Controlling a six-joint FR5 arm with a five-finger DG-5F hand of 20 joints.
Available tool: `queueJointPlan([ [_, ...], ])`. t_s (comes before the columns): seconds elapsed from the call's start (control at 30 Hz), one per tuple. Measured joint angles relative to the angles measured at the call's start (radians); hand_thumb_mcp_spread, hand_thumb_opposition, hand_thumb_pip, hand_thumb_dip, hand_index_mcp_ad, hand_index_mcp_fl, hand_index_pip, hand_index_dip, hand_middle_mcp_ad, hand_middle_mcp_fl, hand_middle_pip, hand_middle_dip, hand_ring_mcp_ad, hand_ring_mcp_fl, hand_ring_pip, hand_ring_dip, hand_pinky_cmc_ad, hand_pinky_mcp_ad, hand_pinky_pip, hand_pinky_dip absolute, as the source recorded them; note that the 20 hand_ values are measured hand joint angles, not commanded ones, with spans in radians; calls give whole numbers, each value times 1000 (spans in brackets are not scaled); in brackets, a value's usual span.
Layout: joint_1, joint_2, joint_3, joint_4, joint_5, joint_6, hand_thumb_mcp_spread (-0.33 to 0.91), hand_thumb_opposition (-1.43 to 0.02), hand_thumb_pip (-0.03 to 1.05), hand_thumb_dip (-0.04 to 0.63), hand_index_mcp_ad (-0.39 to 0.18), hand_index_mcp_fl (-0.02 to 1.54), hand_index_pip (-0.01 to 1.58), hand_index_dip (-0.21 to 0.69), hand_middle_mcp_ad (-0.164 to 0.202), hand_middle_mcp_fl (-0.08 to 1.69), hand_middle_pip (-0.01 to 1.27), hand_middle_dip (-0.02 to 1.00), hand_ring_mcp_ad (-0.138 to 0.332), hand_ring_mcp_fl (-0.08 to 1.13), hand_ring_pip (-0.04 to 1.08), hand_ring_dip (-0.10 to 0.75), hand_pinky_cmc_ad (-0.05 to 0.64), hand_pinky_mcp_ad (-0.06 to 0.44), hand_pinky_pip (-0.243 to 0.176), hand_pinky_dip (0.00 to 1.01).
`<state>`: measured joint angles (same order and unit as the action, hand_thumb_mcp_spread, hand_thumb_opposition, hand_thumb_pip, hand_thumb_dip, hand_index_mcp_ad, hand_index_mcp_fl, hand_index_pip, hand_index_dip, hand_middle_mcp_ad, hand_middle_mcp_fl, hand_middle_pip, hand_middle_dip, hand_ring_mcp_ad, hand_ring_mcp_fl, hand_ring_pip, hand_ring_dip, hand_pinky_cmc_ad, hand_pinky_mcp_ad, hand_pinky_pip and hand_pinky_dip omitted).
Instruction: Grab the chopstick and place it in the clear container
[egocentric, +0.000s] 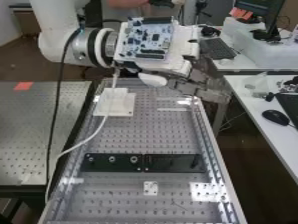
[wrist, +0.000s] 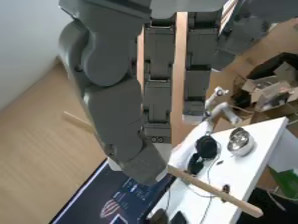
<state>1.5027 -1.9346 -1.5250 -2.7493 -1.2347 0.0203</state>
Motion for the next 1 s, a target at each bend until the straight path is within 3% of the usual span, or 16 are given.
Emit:
queueJointPlan([
  [0.27,89,50,-48,-44,68,9,857,-1084,442,332,-127,1211,482,347,-12,1302,209,682,131,679,117,419,422,136,-14,155],
  [0.63,296,65,-70,-107,320,64,860,-1084,443,330,-127,1218,471,360,-14,1295,206,670,131,679,117,417,417,136,-14,155],
  [1.0,506,26,-32,-170,556,136,862,-1091,443,330,-127,1218,471,363,-14,1299,211,670,131,679,117,421,422,136,-14,157],
])
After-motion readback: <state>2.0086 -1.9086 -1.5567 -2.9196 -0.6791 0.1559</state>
